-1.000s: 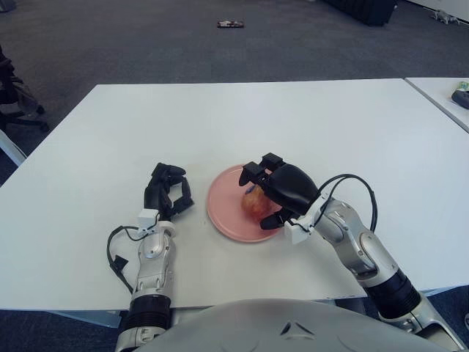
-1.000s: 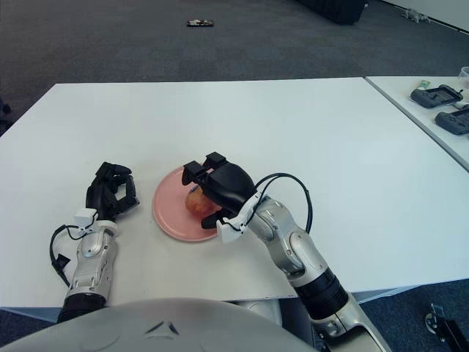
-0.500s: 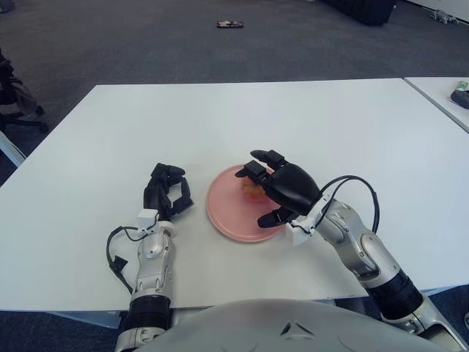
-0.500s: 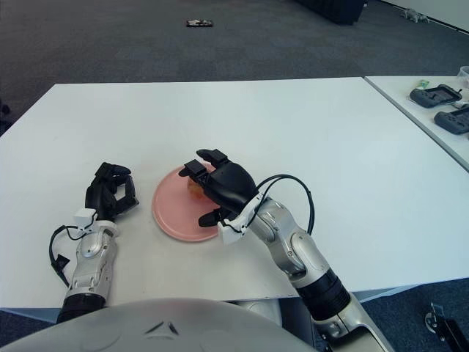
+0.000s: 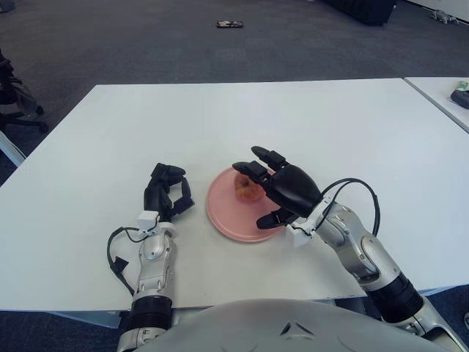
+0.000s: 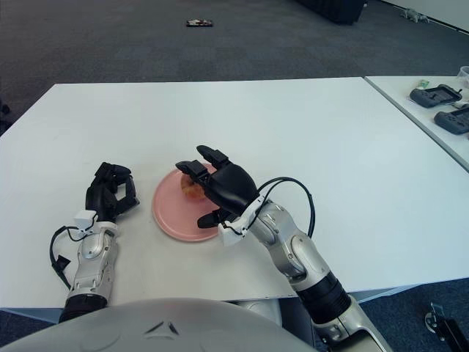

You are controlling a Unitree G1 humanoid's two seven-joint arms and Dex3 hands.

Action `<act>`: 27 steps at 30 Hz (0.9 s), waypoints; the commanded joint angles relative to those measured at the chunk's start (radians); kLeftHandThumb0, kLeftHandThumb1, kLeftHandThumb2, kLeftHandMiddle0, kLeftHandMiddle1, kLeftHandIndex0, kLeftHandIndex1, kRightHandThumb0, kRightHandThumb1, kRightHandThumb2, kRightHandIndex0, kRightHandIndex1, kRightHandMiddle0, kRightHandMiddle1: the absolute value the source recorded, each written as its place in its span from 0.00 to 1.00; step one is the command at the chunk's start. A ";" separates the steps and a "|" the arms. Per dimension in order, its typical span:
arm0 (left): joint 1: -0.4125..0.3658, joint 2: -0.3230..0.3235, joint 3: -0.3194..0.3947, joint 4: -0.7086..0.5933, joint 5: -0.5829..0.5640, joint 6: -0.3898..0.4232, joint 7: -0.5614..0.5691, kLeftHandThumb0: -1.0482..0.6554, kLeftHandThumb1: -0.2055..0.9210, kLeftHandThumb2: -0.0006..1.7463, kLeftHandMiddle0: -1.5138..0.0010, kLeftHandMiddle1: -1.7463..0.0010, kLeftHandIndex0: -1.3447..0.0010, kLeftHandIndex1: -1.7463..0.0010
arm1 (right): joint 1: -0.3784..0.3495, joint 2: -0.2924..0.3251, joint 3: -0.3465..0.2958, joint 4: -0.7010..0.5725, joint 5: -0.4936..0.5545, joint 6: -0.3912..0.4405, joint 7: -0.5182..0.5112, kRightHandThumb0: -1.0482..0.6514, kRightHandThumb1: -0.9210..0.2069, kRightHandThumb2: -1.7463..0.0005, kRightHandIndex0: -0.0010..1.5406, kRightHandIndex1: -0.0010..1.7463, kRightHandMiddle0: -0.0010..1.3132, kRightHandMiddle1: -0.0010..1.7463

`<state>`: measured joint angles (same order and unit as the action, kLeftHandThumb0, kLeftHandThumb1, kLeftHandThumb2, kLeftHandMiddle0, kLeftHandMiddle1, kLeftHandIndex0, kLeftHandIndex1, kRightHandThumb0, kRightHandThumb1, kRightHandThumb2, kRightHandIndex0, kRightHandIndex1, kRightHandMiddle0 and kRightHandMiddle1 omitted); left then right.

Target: Put the apple into the plate.

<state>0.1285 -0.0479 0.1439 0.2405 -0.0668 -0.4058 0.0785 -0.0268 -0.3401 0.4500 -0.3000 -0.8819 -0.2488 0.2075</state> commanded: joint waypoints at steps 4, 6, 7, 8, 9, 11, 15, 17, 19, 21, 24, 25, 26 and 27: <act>0.011 0.003 -0.001 -0.026 -0.006 0.058 -0.003 0.36 0.57 0.68 0.23 0.00 0.62 0.00 | -0.003 -0.002 -0.048 -0.008 0.142 -0.030 -0.002 0.12 0.15 0.58 0.00 0.00 0.00 0.00; 0.011 0.003 -0.001 -0.025 -0.008 0.052 -0.006 0.36 0.57 0.68 0.23 0.00 0.62 0.00 | -0.002 0.010 -0.073 0.009 0.221 -0.047 -0.014 0.12 0.12 0.59 0.00 0.00 0.00 0.00; 0.011 0.004 -0.001 -0.024 -0.008 0.050 -0.008 0.36 0.57 0.68 0.23 0.00 0.62 0.00 | -0.001 0.017 -0.085 0.018 0.260 -0.057 -0.021 0.12 0.11 0.59 0.00 0.00 0.00 0.00; 0.011 0.004 -0.001 -0.022 -0.009 0.049 -0.010 0.36 0.57 0.68 0.23 0.00 0.62 0.00 | 0.004 0.030 -0.100 0.032 0.305 -0.074 -0.040 0.12 0.11 0.59 0.00 0.00 0.00 0.00; 0.011 0.005 -0.001 -0.022 -0.010 0.050 -0.011 0.36 0.57 0.68 0.23 0.00 0.62 0.00 | 0.008 0.038 -0.109 0.041 0.332 -0.086 -0.052 0.13 0.12 0.57 0.00 0.00 0.00 0.00; 0.010 0.005 0.000 -0.018 -0.009 0.044 -0.010 0.36 0.57 0.68 0.23 0.00 0.62 0.00 | 0.024 0.076 -0.134 0.072 0.388 -0.128 -0.114 0.16 0.16 0.54 0.01 0.05 0.00 0.07; 0.007 0.003 0.002 -0.007 -0.011 0.023 -0.013 0.36 0.56 0.68 0.22 0.00 0.61 0.00 | 0.051 0.188 -0.169 0.130 0.530 -0.197 -0.218 0.22 0.25 0.46 0.00 0.30 0.00 0.39; 0.008 0.004 0.001 -0.010 -0.010 0.032 -0.015 0.35 0.56 0.69 0.22 0.00 0.61 0.00 | 0.056 0.221 -0.179 0.148 0.565 -0.219 -0.248 0.23 0.25 0.43 0.00 0.39 0.00 0.50; 0.008 0.004 0.002 -0.010 -0.009 0.031 -0.014 0.35 0.55 0.69 0.22 0.00 0.61 0.00 | 0.059 0.252 -0.192 0.165 0.569 -0.244 -0.292 0.24 0.22 0.41 0.00 0.52 0.00 0.63; 0.007 0.001 0.003 -0.007 -0.006 0.018 -0.011 0.35 0.55 0.69 0.22 0.00 0.61 0.00 | 0.060 0.282 -0.209 0.178 0.569 -0.263 -0.332 0.25 0.20 0.39 0.01 0.61 0.00 0.73; 0.009 0.004 0.000 -0.011 0.002 0.022 -0.009 0.35 0.56 0.69 0.22 0.00 0.61 0.00 | 0.088 0.330 -0.244 0.161 0.590 -0.266 -0.386 0.26 0.20 0.36 0.02 0.69 0.00 0.83; 0.010 0.006 -0.001 -0.012 0.005 0.025 -0.009 0.36 0.56 0.68 0.22 0.00 0.61 0.00 | 0.097 0.344 -0.256 0.156 0.598 -0.266 -0.401 0.27 0.21 0.35 0.03 0.71 0.01 0.86; 0.011 0.007 -0.002 -0.014 0.007 0.029 -0.009 0.36 0.56 0.68 0.23 0.00 0.61 0.00 | 0.105 0.355 -0.267 0.155 0.605 -0.269 -0.415 0.27 0.21 0.34 0.04 0.73 0.02 0.87; 0.011 0.008 -0.003 -0.015 0.008 0.031 -0.009 0.36 0.56 0.68 0.23 0.00 0.61 0.00 | 0.109 0.363 -0.275 0.156 0.609 -0.273 -0.423 0.27 0.21 0.34 0.05 0.73 0.02 0.88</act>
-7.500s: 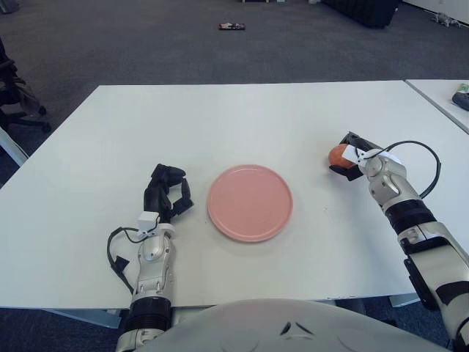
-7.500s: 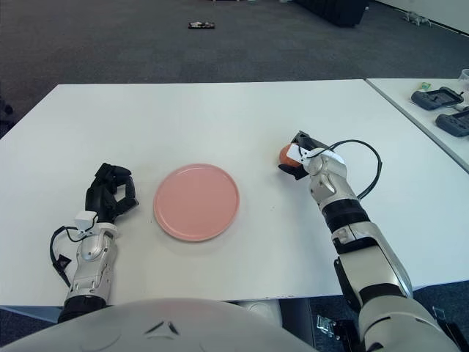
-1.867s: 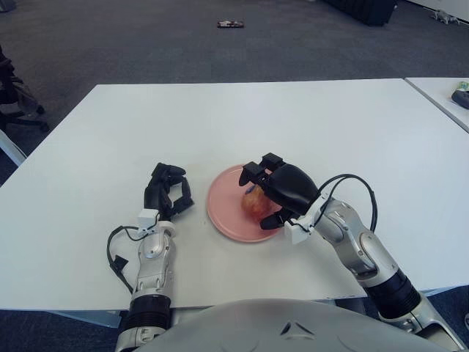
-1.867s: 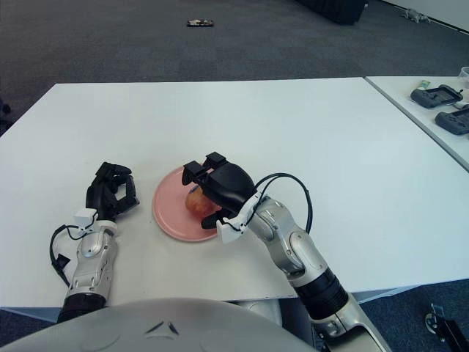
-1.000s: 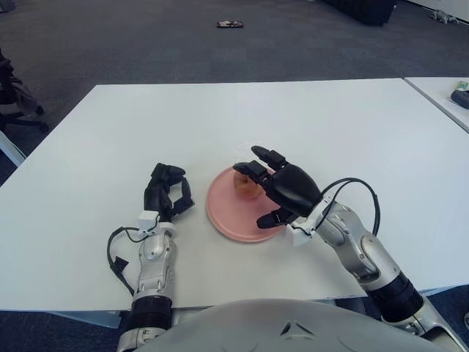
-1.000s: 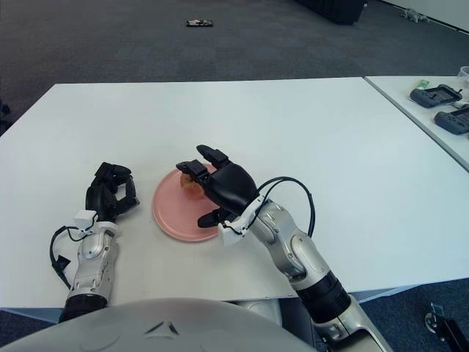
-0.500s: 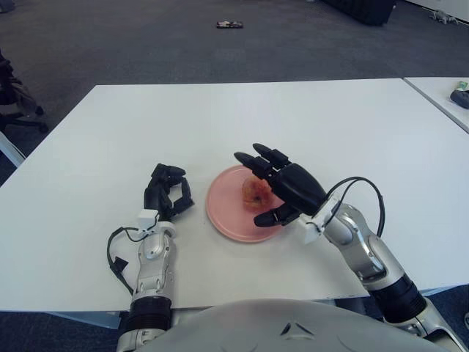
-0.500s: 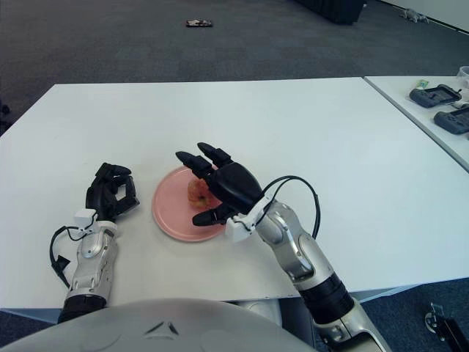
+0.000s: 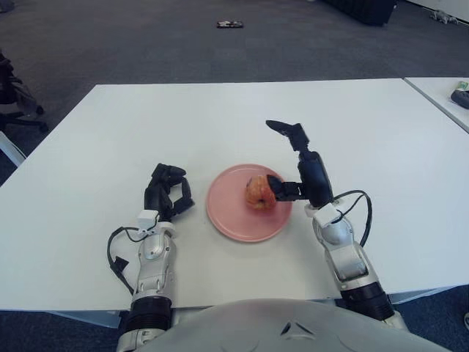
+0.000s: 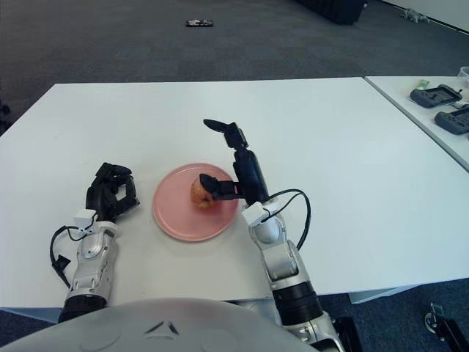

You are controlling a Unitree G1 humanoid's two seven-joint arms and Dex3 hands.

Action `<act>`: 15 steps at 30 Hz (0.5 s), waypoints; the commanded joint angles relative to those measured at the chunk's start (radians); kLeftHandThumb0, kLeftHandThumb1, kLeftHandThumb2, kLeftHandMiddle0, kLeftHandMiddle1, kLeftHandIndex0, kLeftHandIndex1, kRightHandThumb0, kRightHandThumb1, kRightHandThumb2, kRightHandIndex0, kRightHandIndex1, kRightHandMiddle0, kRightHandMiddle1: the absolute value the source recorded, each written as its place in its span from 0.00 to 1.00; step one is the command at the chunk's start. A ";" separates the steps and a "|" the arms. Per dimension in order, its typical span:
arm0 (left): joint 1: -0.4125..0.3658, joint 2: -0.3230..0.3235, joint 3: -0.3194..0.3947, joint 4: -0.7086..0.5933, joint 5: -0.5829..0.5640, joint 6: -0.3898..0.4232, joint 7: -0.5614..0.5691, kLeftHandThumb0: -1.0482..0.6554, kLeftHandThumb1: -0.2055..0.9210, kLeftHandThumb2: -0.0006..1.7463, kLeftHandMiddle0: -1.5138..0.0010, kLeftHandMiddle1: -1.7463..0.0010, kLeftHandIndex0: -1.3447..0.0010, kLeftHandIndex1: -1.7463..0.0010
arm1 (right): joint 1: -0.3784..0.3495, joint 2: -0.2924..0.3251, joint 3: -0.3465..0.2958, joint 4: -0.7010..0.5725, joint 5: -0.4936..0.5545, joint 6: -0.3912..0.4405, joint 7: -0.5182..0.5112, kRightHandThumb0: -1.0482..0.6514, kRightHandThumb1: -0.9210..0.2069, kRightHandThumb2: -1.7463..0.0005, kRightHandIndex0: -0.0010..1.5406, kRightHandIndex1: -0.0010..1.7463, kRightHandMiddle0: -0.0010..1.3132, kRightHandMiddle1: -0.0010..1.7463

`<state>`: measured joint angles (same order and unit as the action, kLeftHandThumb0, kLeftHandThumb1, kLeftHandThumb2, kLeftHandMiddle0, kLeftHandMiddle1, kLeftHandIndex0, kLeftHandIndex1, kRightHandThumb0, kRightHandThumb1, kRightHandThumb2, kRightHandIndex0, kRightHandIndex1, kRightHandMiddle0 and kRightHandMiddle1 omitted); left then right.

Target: Put the apple into the plate.

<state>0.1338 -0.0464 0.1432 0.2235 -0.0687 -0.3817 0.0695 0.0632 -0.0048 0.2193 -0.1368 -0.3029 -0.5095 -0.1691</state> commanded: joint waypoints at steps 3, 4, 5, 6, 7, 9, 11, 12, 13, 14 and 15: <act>0.004 0.006 -0.002 0.001 0.011 0.011 0.003 0.36 0.57 0.68 0.23 0.00 0.62 0.00 | 0.015 0.054 -0.076 0.020 0.029 -0.035 -0.092 0.27 0.20 0.34 0.07 0.76 0.04 0.90; 0.004 0.006 -0.002 0.001 0.012 0.012 0.004 0.36 0.57 0.68 0.23 0.00 0.62 0.00 | 0.014 0.061 -0.081 0.026 0.027 -0.039 -0.101 0.27 0.20 0.34 0.08 0.77 0.04 0.90; 0.003 0.005 -0.001 0.003 0.014 0.007 0.008 0.36 0.57 0.68 0.23 0.00 0.62 0.00 | 0.011 0.073 -0.089 0.034 0.025 -0.045 -0.120 0.27 0.20 0.34 0.08 0.77 0.04 0.90; 0.002 0.003 -0.001 0.005 0.016 0.004 0.010 0.36 0.57 0.68 0.23 0.00 0.62 0.00 | 0.009 0.082 -0.096 0.041 0.023 -0.050 -0.134 0.27 0.20 0.33 0.09 0.79 0.05 0.92; 0.002 0.003 0.000 0.007 0.017 0.000 0.012 0.36 0.57 0.68 0.23 0.00 0.62 0.00 | 0.005 0.089 -0.106 0.053 0.026 -0.056 -0.147 0.28 0.20 0.33 0.10 0.80 0.06 0.93; -0.002 0.002 0.002 0.013 0.015 -0.010 0.011 0.36 0.57 0.68 0.23 0.00 0.61 0.00 | -0.006 0.099 -0.128 0.082 0.026 -0.065 -0.175 0.29 0.21 0.32 0.11 0.82 0.06 0.94; -0.005 0.001 0.003 0.018 0.012 -0.021 0.008 0.36 0.56 0.68 0.23 0.00 0.61 0.00 | -0.019 0.105 -0.159 0.125 0.033 -0.079 -0.204 0.36 0.11 0.52 0.15 0.82 0.13 0.98; -0.006 0.002 0.003 0.019 0.011 -0.025 0.006 0.36 0.56 0.68 0.22 0.00 0.61 0.00 | -0.025 0.105 -0.173 0.146 0.040 -0.087 -0.214 0.37 0.10 0.55 0.16 0.82 0.13 0.98; -0.005 0.004 0.002 0.020 0.009 -0.024 0.001 0.36 0.56 0.68 0.22 0.00 0.61 0.00 | -0.031 0.111 -0.186 0.162 0.042 -0.095 -0.231 0.38 0.07 0.59 0.17 0.83 0.14 0.99; -0.005 0.005 0.001 0.020 0.007 -0.023 -0.002 0.35 0.56 0.68 0.22 0.00 0.61 0.00 | -0.035 0.116 -0.195 0.173 0.041 -0.101 -0.243 0.39 0.07 0.60 0.18 0.83 0.15 0.99; -0.007 0.006 0.002 0.023 0.006 -0.025 -0.004 0.35 0.56 0.68 0.22 0.00 0.61 0.00 | -0.039 0.121 -0.205 0.188 0.036 -0.106 -0.259 0.39 0.06 0.62 0.19 0.83 0.16 0.99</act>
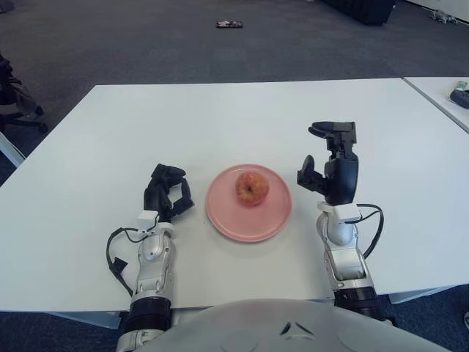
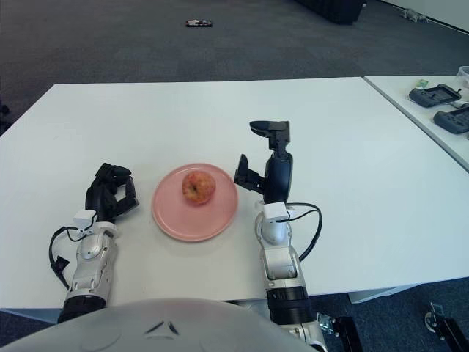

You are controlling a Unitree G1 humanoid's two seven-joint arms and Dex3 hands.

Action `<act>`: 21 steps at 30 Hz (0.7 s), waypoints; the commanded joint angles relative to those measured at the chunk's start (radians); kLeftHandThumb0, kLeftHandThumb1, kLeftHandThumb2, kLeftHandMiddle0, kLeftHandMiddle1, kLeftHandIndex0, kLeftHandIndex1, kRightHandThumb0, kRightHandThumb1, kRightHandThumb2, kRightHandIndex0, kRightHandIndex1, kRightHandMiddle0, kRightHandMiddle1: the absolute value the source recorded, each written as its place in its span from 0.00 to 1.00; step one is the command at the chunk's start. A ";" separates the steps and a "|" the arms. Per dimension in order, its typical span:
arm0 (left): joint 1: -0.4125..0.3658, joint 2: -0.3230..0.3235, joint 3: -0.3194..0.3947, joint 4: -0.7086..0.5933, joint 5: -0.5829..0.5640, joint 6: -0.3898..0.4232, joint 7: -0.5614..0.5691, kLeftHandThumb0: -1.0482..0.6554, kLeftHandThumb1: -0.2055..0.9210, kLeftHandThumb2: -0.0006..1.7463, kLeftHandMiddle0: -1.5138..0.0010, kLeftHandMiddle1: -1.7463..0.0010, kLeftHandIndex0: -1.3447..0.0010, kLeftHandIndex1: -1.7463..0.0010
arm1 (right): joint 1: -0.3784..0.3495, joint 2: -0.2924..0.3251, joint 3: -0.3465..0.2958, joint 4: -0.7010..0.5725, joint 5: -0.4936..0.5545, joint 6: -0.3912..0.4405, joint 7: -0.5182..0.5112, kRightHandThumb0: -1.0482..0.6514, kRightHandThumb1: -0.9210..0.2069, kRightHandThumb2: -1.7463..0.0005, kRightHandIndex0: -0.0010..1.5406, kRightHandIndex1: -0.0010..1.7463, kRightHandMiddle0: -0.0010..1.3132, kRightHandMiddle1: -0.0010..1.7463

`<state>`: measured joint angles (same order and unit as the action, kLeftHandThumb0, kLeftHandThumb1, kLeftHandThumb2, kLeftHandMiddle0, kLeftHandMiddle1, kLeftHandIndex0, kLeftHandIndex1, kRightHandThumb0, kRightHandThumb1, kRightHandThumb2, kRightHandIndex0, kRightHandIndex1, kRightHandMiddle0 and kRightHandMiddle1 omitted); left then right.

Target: Put the apple into the plate.

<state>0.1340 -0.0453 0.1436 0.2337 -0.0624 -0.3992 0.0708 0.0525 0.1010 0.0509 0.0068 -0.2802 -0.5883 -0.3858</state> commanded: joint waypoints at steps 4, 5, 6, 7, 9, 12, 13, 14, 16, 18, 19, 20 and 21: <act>-0.011 0.005 0.003 0.019 -0.002 -0.020 -0.006 0.36 0.56 0.68 0.22 0.00 0.61 0.00 | -0.033 0.023 -0.061 0.070 -0.018 -0.015 -0.084 0.39 0.16 0.55 0.23 0.84 0.23 1.00; -0.012 0.005 0.003 0.022 -0.001 -0.025 -0.005 0.36 0.56 0.68 0.22 0.00 0.61 0.00 | -0.032 0.022 -0.066 0.073 -0.028 0.001 -0.092 0.39 0.18 0.53 0.24 0.85 0.24 1.00; -0.013 0.005 0.003 0.024 -0.001 -0.028 -0.005 0.36 0.56 0.68 0.22 0.00 0.61 0.00 | -0.032 0.021 -0.069 0.076 -0.034 0.010 -0.098 0.39 0.21 0.50 0.26 0.86 0.26 1.00; -0.013 0.006 0.003 0.025 0.000 -0.029 -0.005 0.35 0.56 0.68 0.22 0.00 0.61 0.00 | -0.033 0.018 -0.073 0.080 -0.040 0.021 -0.103 0.39 0.24 0.49 0.27 0.87 0.27 1.00; -0.013 0.008 0.003 0.026 0.002 -0.030 -0.006 0.35 0.56 0.69 0.22 0.00 0.61 0.00 | -0.036 0.012 -0.078 0.088 -0.046 0.034 -0.108 0.39 0.25 0.47 0.29 0.88 0.28 1.00; -0.014 0.007 0.005 0.026 -0.002 -0.031 -0.004 0.35 0.55 0.69 0.22 0.00 0.60 0.00 | -0.040 0.005 -0.081 0.094 -0.056 0.059 -0.113 0.39 0.25 0.47 0.34 0.88 0.28 1.00; -0.015 0.006 0.006 0.027 -0.004 -0.032 -0.004 0.35 0.55 0.69 0.21 0.00 0.60 0.00 | -0.041 0.004 -0.080 0.095 -0.059 0.064 -0.114 0.39 0.26 0.47 0.35 0.87 0.28 1.00; -0.017 0.005 0.007 0.028 -0.006 -0.032 -0.003 0.35 0.54 0.70 0.21 0.00 0.60 0.00 | -0.042 0.002 -0.081 0.096 -0.059 0.077 -0.111 0.39 0.26 0.47 0.36 0.87 0.28 1.00; -0.018 0.003 0.008 0.028 -0.010 -0.031 -0.003 0.35 0.54 0.70 0.21 0.00 0.60 0.00 | -0.042 -0.003 -0.083 0.098 -0.055 0.101 -0.103 0.38 0.27 0.45 0.38 0.88 0.29 1.00; -0.018 0.003 0.007 0.025 -0.012 -0.024 -0.005 0.35 0.53 0.71 0.21 0.00 0.59 0.00 | -0.040 -0.010 -0.085 0.103 -0.045 0.127 -0.088 0.38 0.28 0.45 0.39 0.88 0.30 1.00; -0.018 0.003 0.008 0.025 -0.011 -0.024 -0.004 0.35 0.53 0.71 0.21 0.00 0.59 0.00 | -0.039 -0.012 -0.085 0.103 -0.041 0.139 -0.081 0.38 0.29 0.44 0.40 0.88 0.30 1.00; -0.018 0.003 0.008 0.026 -0.011 -0.025 -0.004 0.35 0.53 0.71 0.21 0.00 0.59 0.00 | -0.038 -0.014 -0.085 0.103 -0.039 0.147 -0.077 0.38 0.30 0.44 0.40 0.88 0.30 1.00; -0.019 0.001 0.009 0.028 -0.012 -0.031 -0.002 0.35 0.53 0.71 0.21 0.00 0.59 0.00 | -0.037 -0.015 -0.084 0.104 -0.034 0.162 -0.067 0.38 0.30 0.43 0.40 0.88 0.31 1.00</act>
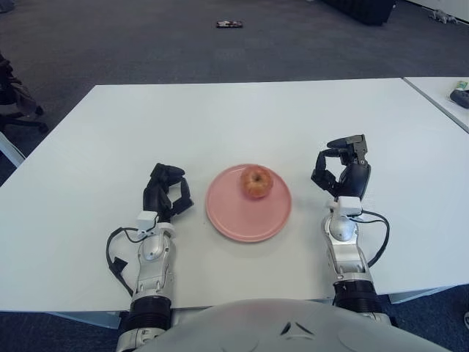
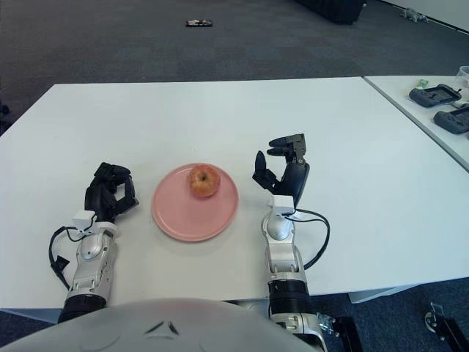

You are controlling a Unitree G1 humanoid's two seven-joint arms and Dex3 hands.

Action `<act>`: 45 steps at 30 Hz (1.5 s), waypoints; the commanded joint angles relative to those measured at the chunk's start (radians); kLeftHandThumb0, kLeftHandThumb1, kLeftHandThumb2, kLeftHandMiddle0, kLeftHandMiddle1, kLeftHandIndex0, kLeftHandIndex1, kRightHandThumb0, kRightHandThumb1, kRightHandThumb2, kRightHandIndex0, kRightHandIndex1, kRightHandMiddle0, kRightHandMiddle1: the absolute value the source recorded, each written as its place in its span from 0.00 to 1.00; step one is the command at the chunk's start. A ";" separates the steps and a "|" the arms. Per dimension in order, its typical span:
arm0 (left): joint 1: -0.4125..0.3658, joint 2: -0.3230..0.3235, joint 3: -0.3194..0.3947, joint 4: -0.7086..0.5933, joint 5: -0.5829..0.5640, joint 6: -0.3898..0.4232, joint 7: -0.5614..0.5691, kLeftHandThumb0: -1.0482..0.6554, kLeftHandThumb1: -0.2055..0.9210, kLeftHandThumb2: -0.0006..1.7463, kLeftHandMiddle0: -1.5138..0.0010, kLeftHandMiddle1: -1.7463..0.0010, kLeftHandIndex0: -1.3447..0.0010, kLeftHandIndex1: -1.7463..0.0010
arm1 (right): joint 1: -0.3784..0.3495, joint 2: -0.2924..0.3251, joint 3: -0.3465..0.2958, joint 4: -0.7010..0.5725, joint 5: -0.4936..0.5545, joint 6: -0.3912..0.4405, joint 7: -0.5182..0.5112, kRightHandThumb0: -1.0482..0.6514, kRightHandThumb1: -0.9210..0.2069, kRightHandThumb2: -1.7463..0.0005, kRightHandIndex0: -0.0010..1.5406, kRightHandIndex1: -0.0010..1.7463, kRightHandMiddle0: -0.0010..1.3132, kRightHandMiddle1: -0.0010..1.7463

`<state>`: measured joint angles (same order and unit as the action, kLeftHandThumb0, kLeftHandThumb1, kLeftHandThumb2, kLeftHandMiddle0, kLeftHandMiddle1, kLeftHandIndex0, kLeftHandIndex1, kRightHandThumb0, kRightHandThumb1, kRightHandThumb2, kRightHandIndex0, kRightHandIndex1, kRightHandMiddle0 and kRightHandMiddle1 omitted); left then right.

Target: Put the apple into the plate.

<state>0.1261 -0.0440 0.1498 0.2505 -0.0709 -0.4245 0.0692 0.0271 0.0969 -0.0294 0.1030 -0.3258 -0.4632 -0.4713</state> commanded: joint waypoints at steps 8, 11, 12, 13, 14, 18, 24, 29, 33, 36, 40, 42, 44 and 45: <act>-0.017 -0.005 0.007 0.019 -0.014 -0.017 -0.005 0.34 0.51 0.72 0.20 0.00 0.58 0.00 | 0.001 -0.014 0.008 0.002 0.036 0.129 0.085 0.38 0.33 0.41 0.41 0.88 0.33 1.00; -0.017 -0.007 0.008 0.019 -0.016 -0.019 -0.004 0.34 0.50 0.73 0.20 0.00 0.57 0.00 | 0.007 -0.016 0.011 -0.006 0.048 0.165 0.110 0.38 0.33 0.41 0.39 0.88 0.33 1.00; -0.017 -0.008 0.008 0.019 -0.015 -0.019 -0.003 0.34 0.50 0.73 0.20 0.00 0.57 0.00 | 0.011 -0.018 0.011 -0.010 0.055 0.180 0.122 0.38 0.33 0.41 0.39 0.89 0.33 1.00; -0.017 -0.008 0.008 0.019 -0.015 -0.019 -0.002 0.34 0.50 0.73 0.20 0.00 0.57 0.00 | 0.013 -0.019 0.012 -0.014 0.061 0.191 0.131 0.38 0.33 0.41 0.38 0.89 0.33 1.00; -0.017 -0.008 0.008 0.018 -0.013 -0.018 -0.001 0.34 0.50 0.73 0.20 0.00 0.57 0.00 | 0.016 -0.020 0.013 -0.018 0.069 0.202 0.145 0.38 0.33 0.41 0.38 0.89 0.32 1.00; -0.016 -0.007 0.006 0.015 -0.008 -0.011 0.000 0.34 0.50 0.73 0.20 0.00 0.57 0.00 | 0.037 -0.022 0.021 -0.037 0.115 0.244 0.212 0.38 0.32 0.42 0.36 0.89 0.32 1.00; -0.015 -0.006 0.006 0.010 -0.003 -0.004 0.002 0.35 0.51 0.72 0.21 0.00 0.58 0.00 | 0.055 -0.025 0.029 -0.064 0.172 0.286 0.294 0.38 0.31 0.42 0.36 0.88 0.31 1.00; -0.013 0.002 0.001 0.003 0.008 0.008 0.000 0.35 0.53 0.70 0.22 0.00 0.59 0.00 | 0.071 -0.035 0.028 -0.050 0.245 0.269 0.372 0.38 0.31 0.43 0.37 0.86 0.31 1.00; -0.012 0.008 0.000 0.001 0.005 0.022 -0.007 0.35 0.55 0.69 0.23 0.00 0.61 0.00 | 0.078 -0.035 0.023 -0.053 0.276 0.288 0.398 0.38 0.29 0.44 0.37 0.84 0.30 1.00; -0.012 0.006 0.000 0.003 0.001 0.014 -0.008 0.36 0.56 0.68 0.23 0.00 0.61 0.00 | 0.084 -0.029 0.021 -0.060 0.289 0.307 0.404 0.38 0.27 0.45 0.37 0.83 0.29 1.00; -0.011 0.008 -0.001 0.001 0.006 0.016 -0.006 0.36 0.57 0.67 0.24 0.00 0.62 0.00 | 0.097 -0.018 0.020 -0.082 0.303 0.350 0.401 0.39 0.27 0.46 0.37 0.82 0.29 1.00; -0.012 0.009 -0.001 0.004 0.010 0.010 -0.005 0.36 0.57 0.67 0.24 0.00 0.62 0.00 | 0.103 -0.013 0.020 -0.094 0.306 0.371 0.398 0.39 0.27 0.45 0.37 0.81 0.29 1.00; -0.011 0.011 -0.002 0.005 0.013 0.008 -0.005 0.36 0.57 0.67 0.24 0.00 0.62 0.00 | 0.107 -0.010 0.019 -0.101 0.310 0.387 0.398 0.38 0.27 0.45 0.36 0.81 0.29 1.00; -0.011 0.013 -0.003 0.004 0.015 0.010 -0.005 0.36 0.57 0.67 0.24 0.00 0.62 0.00 | 0.109 -0.010 0.016 -0.102 0.314 0.392 0.399 0.38 0.28 0.45 0.36 0.81 0.29 1.00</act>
<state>0.1223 -0.0416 0.1514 0.2513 -0.0686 -0.4157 0.0677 0.1324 0.0810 -0.0050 0.0239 -0.0343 -0.0980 -0.0696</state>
